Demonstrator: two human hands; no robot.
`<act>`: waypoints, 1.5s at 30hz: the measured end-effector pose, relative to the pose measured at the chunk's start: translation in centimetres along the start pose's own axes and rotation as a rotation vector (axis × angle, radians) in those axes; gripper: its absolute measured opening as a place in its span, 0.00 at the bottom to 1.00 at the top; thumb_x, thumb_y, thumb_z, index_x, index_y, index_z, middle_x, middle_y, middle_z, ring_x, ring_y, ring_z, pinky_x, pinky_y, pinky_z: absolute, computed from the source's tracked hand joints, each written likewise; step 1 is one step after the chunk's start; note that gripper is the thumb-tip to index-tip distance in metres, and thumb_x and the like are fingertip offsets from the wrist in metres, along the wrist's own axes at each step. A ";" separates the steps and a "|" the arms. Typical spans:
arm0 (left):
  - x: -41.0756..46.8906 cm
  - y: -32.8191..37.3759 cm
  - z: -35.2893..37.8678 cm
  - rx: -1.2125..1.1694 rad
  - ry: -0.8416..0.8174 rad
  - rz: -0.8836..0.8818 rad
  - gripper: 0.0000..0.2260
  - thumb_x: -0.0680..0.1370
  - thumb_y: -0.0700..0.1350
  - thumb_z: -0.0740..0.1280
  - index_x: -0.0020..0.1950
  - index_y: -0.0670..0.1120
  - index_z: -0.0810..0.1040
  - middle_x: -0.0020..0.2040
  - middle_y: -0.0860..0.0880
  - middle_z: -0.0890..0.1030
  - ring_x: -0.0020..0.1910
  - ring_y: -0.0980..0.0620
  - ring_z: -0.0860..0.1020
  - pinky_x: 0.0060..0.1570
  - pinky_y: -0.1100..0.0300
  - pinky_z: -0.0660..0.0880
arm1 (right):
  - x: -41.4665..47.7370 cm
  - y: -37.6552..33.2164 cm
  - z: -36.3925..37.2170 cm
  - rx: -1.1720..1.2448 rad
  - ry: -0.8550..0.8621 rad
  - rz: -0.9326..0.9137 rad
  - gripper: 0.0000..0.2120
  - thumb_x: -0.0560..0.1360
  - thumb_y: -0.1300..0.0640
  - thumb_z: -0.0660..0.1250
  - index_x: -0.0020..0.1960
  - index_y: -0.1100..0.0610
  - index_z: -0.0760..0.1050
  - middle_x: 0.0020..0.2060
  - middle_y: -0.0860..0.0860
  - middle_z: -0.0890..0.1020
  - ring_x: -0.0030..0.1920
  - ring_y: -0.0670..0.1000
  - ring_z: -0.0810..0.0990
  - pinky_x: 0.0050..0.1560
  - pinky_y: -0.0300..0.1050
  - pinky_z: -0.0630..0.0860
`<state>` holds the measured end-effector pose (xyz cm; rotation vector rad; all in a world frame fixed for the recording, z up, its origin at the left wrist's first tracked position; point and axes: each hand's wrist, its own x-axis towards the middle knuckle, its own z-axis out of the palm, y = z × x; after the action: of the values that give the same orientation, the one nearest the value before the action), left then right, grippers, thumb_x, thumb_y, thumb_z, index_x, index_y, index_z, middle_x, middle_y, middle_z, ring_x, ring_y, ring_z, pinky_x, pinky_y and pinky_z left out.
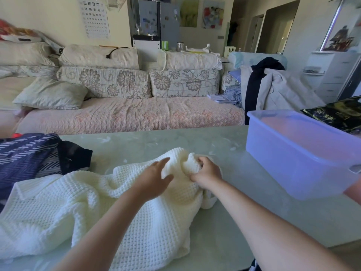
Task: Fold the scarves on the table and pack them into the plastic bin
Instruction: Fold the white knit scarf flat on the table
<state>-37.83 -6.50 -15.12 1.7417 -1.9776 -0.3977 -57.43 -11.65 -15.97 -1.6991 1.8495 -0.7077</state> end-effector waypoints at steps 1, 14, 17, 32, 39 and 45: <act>0.1 -0.2 -0.7 -0.036 0.073 0.012 0.27 0.80 0.52 0.64 0.77 0.54 0.61 0.73 0.49 0.70 0.71 0.49 0.69 0.67 0.53 0.67 | -0.2 -0.5 0.2 0.054 0.023 -0.087 0.29 0.66 0.54 0.73 0.66 0.46 0.73 0.61 0.46 0.79 0.62 0.51 0.77 0.59 0.41 0.73; -1.6 -3.3 -8.0 -0.266 0.039 -0.055 0.13 0.75 0.62 0.60 0.57 0.67 0.78 0.58 0.62 0.80 0.58 0.60 0.76 0.61 0.61 0.71 | -8.3 -7.5 5.7 -0.121 -0.163 -1.456 0.13 0.67 0.71 0.67 0.47 0.59 0.84 0.49 0.54 0.85 0.52 0.56 0.82 0.55 0.52 0.78; -2.6 -5.4 -7.3 -0.200 -0.092 -0.197 0.05 0.79 0.50 0.65 0.50 0.58 0.79 0.42 0.55 0.83 0.41 0.58 0.77 0.41 0.72 0.70 | -8.1 -8.6 3.7 0.193 0.074 -1.354 0.11 0.66 0.73 0.64 0.43 0.61 0.78 0.45 0.54 0.81 0.46 0.53 0.79 0.48 0.46 0.77; -6.3 -2.5 -9.1 0.056 -0.033 -0.019 0.22 0.75 0.51 0.65 0.69 0.61 0.71 0.70 0.59 0.71 0.67 0.54 0.72 0.66 0.53 0.67 | -5.3 -7.0 5.7 0.082 -0.333 -0.524 0.29 0.73 0.51 0.67 0.75 0.50 0.69 0.73 0.44 0.67 0.74 0.45 0.66 0.68 0.32 0.60; -5.4 -4.1 -7.0 0.227 0.005 -0.051 0.19 0.75 0.46 0.66 0.62 0.65 0.74 0.58 0.57 0.77 0.55 0.52 0.77 0.50 0.54 0.75 | -4.2 -5.8 4.6 0.255 -0.530 -0.356 0.41 0.68 0.53 0.66 0.78 0.37 0.58 0.71 0.48 0.70 0.67 0.48 0.73 0.67 0.43 0.69; -4.5 -3.4 -6.6 0.046 0.274 0.098 0.25 0.70 0.30 0.65 0.54 0.59 0.81 0.53 0.61 0.76 0.45 0.53 0.78 0.42 0.61 0.74 | -3.4 -4.4 4.1 0.164 -0.291 -0.532 0.29 0.73 0.66 0.66 0.70 0.45 0.74 0.63 0.48 0.81 0.64 0.45 0.78 0.58 0.26 0.68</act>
<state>-31.13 -1.97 -11.91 1.6207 -1.8760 -0.0750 -51.20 -8.70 -15.84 -2.0731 1.1182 -0.7397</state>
